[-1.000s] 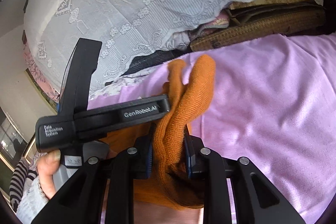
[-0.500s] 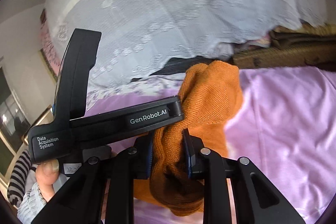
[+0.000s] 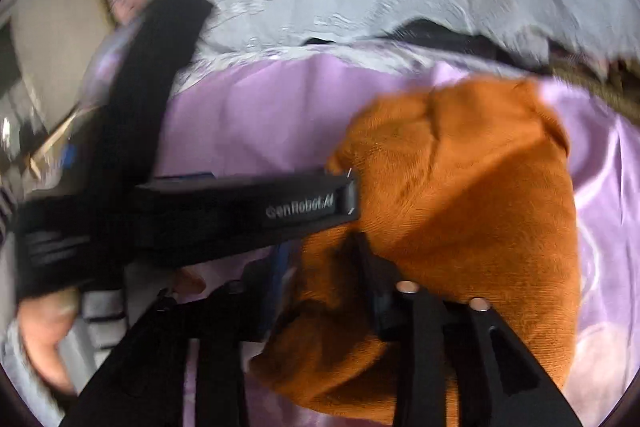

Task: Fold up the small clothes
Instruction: 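Fold the held side over the cardigan with the right tool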

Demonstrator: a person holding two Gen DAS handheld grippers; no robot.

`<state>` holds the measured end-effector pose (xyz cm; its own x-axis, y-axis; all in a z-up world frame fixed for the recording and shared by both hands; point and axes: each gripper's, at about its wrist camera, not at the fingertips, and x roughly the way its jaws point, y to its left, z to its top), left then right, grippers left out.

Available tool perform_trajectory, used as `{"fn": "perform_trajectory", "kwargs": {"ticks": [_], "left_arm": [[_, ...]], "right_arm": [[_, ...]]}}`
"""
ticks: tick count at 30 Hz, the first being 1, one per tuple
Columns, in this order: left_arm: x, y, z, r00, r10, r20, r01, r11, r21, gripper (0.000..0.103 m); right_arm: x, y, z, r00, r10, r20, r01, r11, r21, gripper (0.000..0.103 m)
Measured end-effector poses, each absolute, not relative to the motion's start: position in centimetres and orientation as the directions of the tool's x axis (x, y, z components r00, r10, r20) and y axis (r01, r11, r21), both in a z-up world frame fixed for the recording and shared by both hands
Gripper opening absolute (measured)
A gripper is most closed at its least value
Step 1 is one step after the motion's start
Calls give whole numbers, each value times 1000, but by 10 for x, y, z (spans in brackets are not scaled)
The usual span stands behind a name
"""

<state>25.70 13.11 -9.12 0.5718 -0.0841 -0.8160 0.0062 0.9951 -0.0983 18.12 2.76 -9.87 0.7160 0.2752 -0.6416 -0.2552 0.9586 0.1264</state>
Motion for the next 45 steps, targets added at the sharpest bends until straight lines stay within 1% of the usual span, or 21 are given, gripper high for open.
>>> {"fn": "perform_trajectory", "kwargs": {"ticks": [2,5,8,10,11,12,14,16,18,19,24,28,31,32,34,35,37,39,43,44,45], "left_arm": [[254,139,-85,584,-115,-803,7,991,-136,97],[238,143,-65,638,-116,-761,23,991,-132,98],[216,135,-42,688,-139,-712,67,989,-128,98],[208,121,-34,701,-144,-699,114,989,-89,98],[205,111,-35,703,-128,-700,132,990,-48,98],[203,103,-38,700,-110,-706,139,990,-16,98],[205,87,-60,661,-56,-749,148,987,58,98],[206,81,-92,610,-5,-792,123,989,88,99],[200,84,-90,640,16,-768,94,991,99,99],[199,84,-86,639,21,-769,99,989,109,99],[185,90,-62,670,-70,-739,133,991,26,98],[191,73,-84,640,-56,-766,168,983,69,99],[192,73,-89,644,-85,-760,172,985,36,99],[192,73,-90,640,-98,-762,177,984,22,99],[195,76,-92,630,-123,-767,181,983,-9,99],[195,77,-92,627,-128,-769,181,983,-17,99],[196,79,-92,625,-137,-768,182,983,-28,99],[194,82,-84,636,-147,-757,177,983,-43,99],[187,88,-65,667,-215,-714,183,975,-123,98],[187,86,-65,668,-209,-715,185,976,-112,98],[187,81,-68,665,-186,-723,186,979,-81,98]], "right_arm": [[168,21,-87,718,323,-616,-286,944,163,58],[133,-5,-61,760,385,-524,-317,923,219,58],[112,-42,-49,821,330,-466,-246,941,231,58],[113,-64,-56,812,313,-492,-202,943,265,52],[118,-74,-68,787,311,-532,-176,941,289,41],[127,-78,-84,749,297,-592,-147,946,289,34],[134,-78,-115,690,276,-669,-132,957,259,28],[129,-74,-122,710,263,-653,-169,964,205,28],[128,-65,-115,703,216,-677,-164,976,141,27],[127,-66,-111,704,221,-675,-166,975,145,27],[145,-97,-74,743,303,-596,-152,945,290,28],[219,-115,-83,669,336,-663,-74,918,390,24],[274,-141,-106,648,308,-697,37,901,433,1],[282,-150,-109,661,298,-688,59,895,443,0],[288,-171,-108,699,188,-690,178,889,422,0],[282,-182,-105,723,127,-679,229,883,409,4],[269,-195,-103,743,180,-644,199,860,470,4],[238,-193,-98,760,271,-591,109,843,527,5],[181,-166,-90,771,358,-526,-66,867,494,6],[175,-161,-94,756,377,-535,-88,868,489,9],[174,-153,-110,718,387,-578,-81,872,483,18]]}}
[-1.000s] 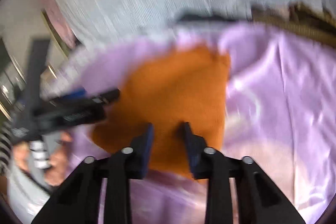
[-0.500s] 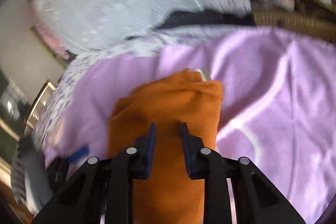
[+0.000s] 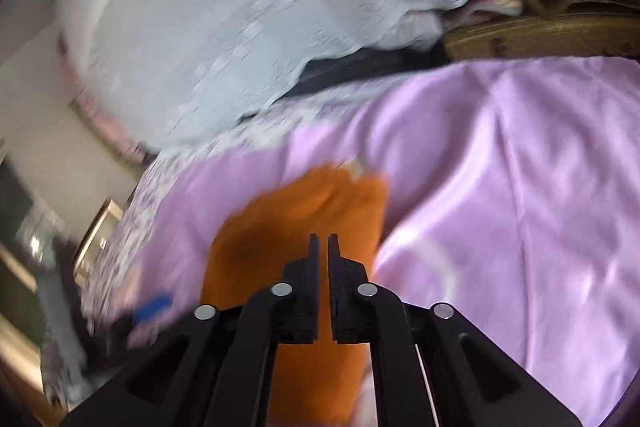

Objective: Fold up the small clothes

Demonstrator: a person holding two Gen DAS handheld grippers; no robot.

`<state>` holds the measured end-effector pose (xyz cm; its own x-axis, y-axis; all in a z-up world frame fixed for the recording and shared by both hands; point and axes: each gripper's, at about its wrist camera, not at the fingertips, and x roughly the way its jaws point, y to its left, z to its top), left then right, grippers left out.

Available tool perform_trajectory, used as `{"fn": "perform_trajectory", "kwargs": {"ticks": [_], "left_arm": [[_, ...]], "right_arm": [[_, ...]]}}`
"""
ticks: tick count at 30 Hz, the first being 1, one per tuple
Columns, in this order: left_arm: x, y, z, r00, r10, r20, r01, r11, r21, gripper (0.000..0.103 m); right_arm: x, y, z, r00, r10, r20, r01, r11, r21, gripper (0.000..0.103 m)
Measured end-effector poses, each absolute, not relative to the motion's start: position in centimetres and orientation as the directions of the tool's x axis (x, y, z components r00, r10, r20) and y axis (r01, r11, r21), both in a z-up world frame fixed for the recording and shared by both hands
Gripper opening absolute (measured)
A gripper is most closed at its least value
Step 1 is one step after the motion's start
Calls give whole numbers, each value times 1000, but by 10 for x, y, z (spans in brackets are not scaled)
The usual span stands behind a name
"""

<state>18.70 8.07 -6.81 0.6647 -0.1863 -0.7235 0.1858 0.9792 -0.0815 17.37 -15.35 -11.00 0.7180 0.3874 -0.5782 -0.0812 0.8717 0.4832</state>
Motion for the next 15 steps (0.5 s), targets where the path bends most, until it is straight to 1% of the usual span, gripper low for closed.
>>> {"fn": "perform_trajectory", "kwargs": {"ticks": [1,2,3,5,7,10,11,12,13,14,15], "left_arm": [[189,73,-78,651,-146,-745,185,982,-30,99],[192,66,-90,632,-118,-766,191,981,7,99],[190,63,-95,641,-115,-759,191,982,12,99],[185,61,-89,664,-86,-743,183,982,50,99],[179,57,-86,691,-51,-721,173,980,97,99],[173,53,-81,719,-25,-694,165,977,136,98],[170,54,-79,725,-26,-688,164,977,137,98],[168,54,-77,730,-29,-683,165,977,134,98],[168,54,-76,732,-32,-680,165,978,131,98],[167,55,-75,732,-31,-681,164,978,131,98],[168,55,-77,727,-29,-686,164,978,132,98]], "right_arm": [[175,-149,-121,700,384,-602,-70,876,477,19],[176,-148,-133,708,370,-602,-71,885,460,18],[173,-147,-134,727,356,-588,-83,895,438,18],[168,-144,-123,739,313,-597,-71,917,393,19],[159,-145,-115,774,274,-571,-62,930,362,23],[140,-134,-103,800,276,-533,-110,941,321,23],[135,-129,-102,806,266,-529,-118,948,297,24],[132,-125,-102,801,266,-537,-123,950,288,30],[136,-125,-106,784,267,-560,-126,952,278,32],[141,-121,-117,756,255,-603,-115,958,261,34],[138,-119,-124,750,245,-615,-108,962,252,34]]}}
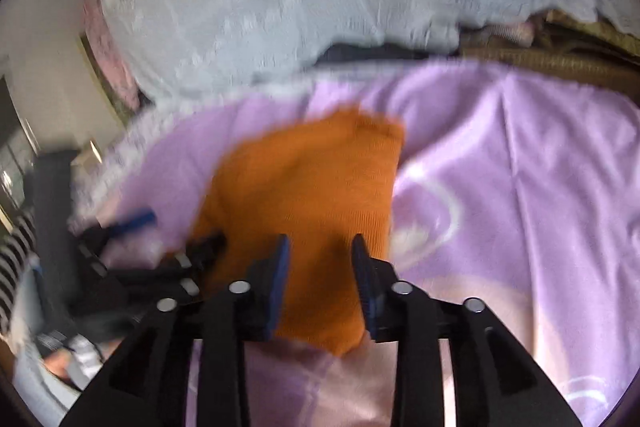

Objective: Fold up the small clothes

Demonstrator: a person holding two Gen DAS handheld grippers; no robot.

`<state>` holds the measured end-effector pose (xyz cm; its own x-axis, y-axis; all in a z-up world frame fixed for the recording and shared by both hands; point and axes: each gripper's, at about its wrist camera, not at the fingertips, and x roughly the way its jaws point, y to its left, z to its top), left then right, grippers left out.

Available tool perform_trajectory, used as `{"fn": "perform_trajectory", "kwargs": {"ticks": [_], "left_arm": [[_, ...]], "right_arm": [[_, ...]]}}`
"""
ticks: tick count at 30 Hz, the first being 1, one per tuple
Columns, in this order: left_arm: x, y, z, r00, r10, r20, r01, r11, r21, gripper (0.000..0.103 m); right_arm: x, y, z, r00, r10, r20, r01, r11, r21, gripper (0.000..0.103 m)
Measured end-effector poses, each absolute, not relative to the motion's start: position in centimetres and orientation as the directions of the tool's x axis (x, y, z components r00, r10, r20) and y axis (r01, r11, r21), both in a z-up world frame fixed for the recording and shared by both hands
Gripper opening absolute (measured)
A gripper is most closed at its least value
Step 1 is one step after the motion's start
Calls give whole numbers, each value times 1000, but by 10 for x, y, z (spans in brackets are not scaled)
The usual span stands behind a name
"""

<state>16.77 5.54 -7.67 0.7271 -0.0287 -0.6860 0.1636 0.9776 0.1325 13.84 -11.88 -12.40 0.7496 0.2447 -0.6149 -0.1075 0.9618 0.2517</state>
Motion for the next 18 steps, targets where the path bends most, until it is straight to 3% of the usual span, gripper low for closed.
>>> {"fn": "perform_trajectory", "kwargs": {"ticks": [6,11,13,15,18], "left_arm": [[169,56,-80,719,-26,-694,158,979,126,98],[158,59,-74,727,-32,-686,145,983,109,98],[152,58,-70,734,-44,-678,150,984,98,98],[147,55,-68,737,-56,-673,163,982,97,98],[149,46,-78,724,-29,-689,178,973,146,99]], "right_arm": [[128,-115,-122,773,229,-591,-109,967,232,34],[109,-116,-110,831,207,-516,-104,970,221,34],[106,-116,-110,836,195,-513,-100,973,207,41],[115,-114,-119,802,182,-569,-86,978,192,55],[129,-121,-134,739,220,-636,-70,965,252,61]]}}
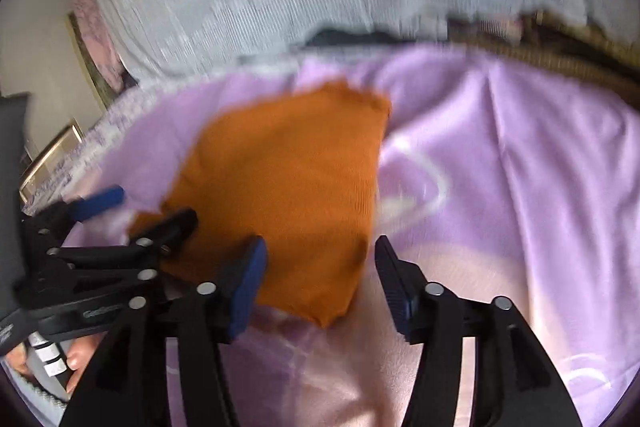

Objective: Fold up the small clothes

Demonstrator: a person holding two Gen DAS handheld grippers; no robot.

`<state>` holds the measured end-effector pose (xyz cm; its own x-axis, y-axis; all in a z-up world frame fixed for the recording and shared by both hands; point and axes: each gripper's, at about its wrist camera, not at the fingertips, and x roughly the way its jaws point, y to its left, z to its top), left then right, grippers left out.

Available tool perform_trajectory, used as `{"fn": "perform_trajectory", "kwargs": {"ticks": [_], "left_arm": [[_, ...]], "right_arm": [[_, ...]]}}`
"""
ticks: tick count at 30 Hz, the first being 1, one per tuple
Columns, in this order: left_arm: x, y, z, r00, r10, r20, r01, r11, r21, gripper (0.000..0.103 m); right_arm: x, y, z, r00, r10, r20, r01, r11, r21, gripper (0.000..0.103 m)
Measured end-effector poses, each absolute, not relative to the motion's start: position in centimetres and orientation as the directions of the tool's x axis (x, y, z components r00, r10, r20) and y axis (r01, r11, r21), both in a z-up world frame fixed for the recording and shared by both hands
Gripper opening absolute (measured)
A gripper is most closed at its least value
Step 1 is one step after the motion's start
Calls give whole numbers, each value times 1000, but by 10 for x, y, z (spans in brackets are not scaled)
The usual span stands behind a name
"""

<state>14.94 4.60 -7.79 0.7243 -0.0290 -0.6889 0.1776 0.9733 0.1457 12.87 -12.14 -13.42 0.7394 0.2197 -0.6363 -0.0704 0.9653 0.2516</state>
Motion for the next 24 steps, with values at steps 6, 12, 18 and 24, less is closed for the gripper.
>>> {"fn": "perform_trajectory", "kwargs": {"ticks": [6,12,18,24], "left_arm": [[151,49,-80,715,-37,-698,173,977,126,99],[145,49,-69,751,-34,-659,159,979,131,99],[159,54,-78,720,-7,-694,130,984,126,99],[167,71,-78,678,-97,-729,135,991,-6,99]], "right_arm": [[121,-130,-132,768,238,-595,-66,953,297,65],[104,-132,-110,862,204,-464,-76,957,280,66],[141,-129,-138,729,223,-647,-31,955,294,84],[138,-136,-135,749,243,-616,-33,942,333,85]]}}
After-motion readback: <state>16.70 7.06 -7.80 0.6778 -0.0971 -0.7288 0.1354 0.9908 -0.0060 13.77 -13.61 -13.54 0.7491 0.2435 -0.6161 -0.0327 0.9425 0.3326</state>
